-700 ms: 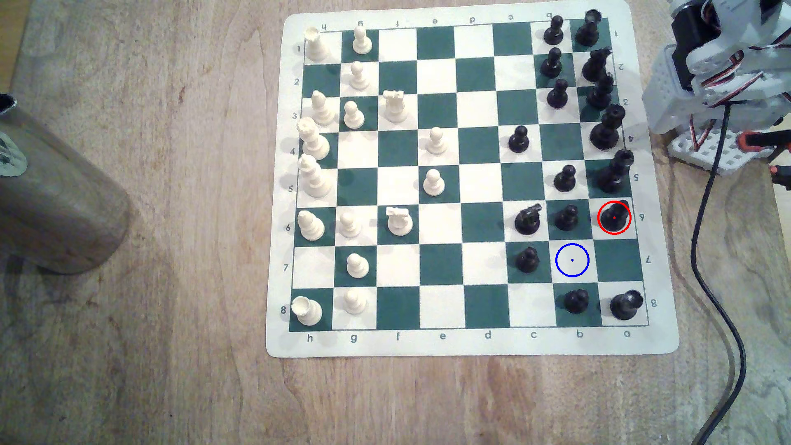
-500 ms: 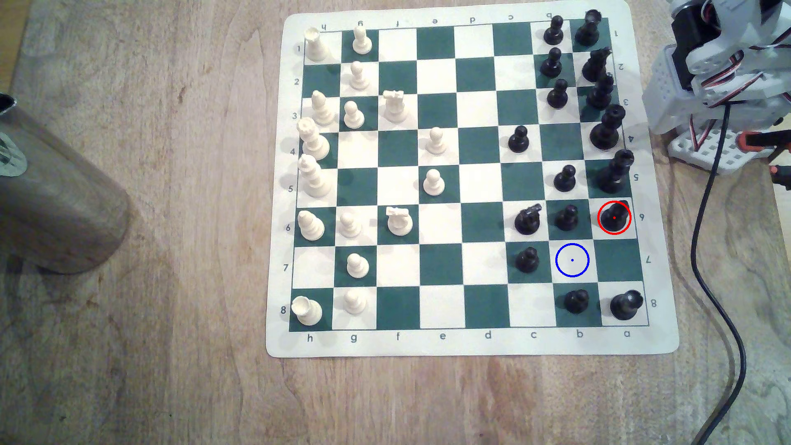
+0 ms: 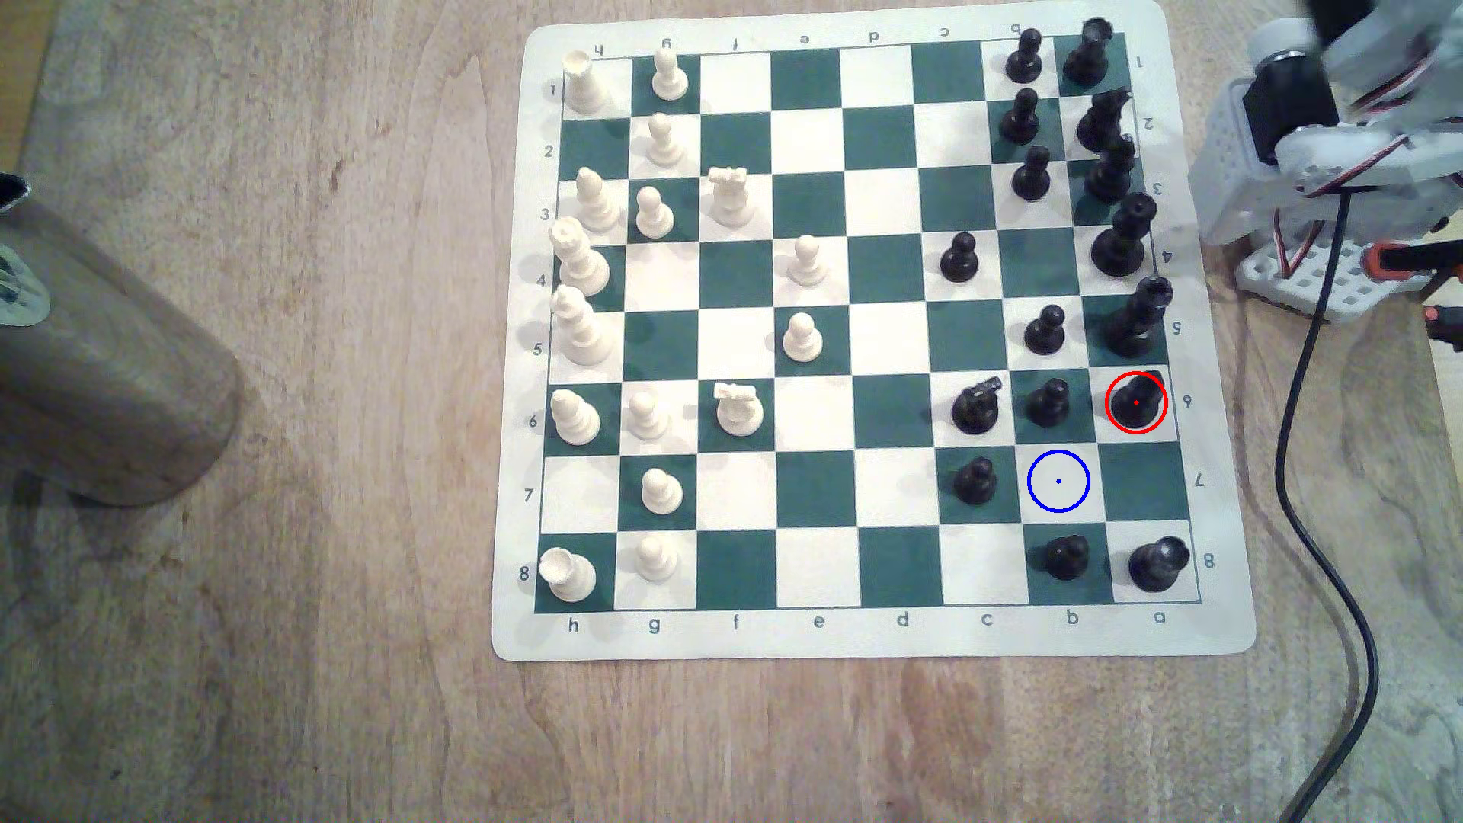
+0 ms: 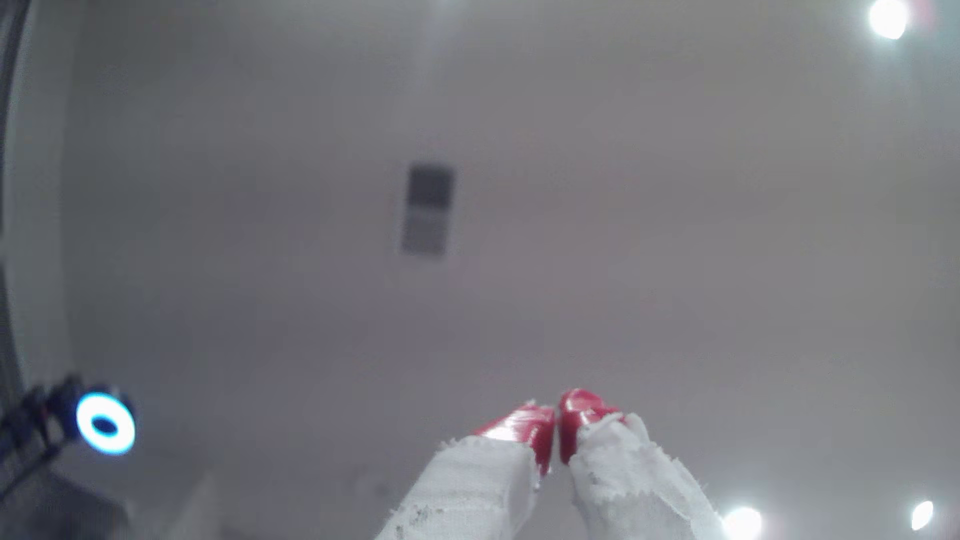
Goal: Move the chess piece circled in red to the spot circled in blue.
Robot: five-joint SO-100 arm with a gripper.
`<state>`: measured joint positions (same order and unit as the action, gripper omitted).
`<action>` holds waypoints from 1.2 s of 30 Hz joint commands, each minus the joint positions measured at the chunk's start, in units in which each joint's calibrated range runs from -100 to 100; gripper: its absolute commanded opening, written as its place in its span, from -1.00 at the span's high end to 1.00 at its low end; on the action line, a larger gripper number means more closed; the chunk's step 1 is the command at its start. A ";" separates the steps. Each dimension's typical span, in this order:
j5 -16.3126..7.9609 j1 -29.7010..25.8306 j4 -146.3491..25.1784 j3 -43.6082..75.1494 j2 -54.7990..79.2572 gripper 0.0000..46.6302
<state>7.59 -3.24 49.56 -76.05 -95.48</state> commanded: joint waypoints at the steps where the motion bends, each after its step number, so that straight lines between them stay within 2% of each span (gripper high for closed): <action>1: -0.29 2.97 -33.35 14.04 -0.28 0.99; 3: -0.54 3.91 -40.96 16.85 -0.28 0.99; 4: -2.83 5.24 -48.66 19.11 -0.20 0.99; 6: -2.83 5.94 -55.05 21.11 -0.20 0.99; 10: -3.76 10.01 -78.55 30.18 -0.20 0.99; 11: -4.84 10.56 -81.99 31.08 -0.11 0.99; 12: -7.03 10.25 -83.71 31.44 -0.11 0.99; 13: -7.67 9.23 -89.69 33.44 0.06 0.99; 16: -5.96 8.52 -99.19 36.88 0.65 0.88; 18: -4.35 3.91 -110.50 40.15 3.12 0.76; 21: -4.30 -0.78 -120.08 42.87 5.15 0.52; 22: -4.54 -4.15 -125.24 43.68 6.60 0.45; 28: -4.88 -16.82 -136.95 42.60 11.69 0.30; 32: -4.49 -21.20 -140.06 34.80 13.30 0.26; 36: -6.11 -25.34 -137.19 26.19 13.73 0.25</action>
<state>2.66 -25.00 -89.96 -44.33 -83.91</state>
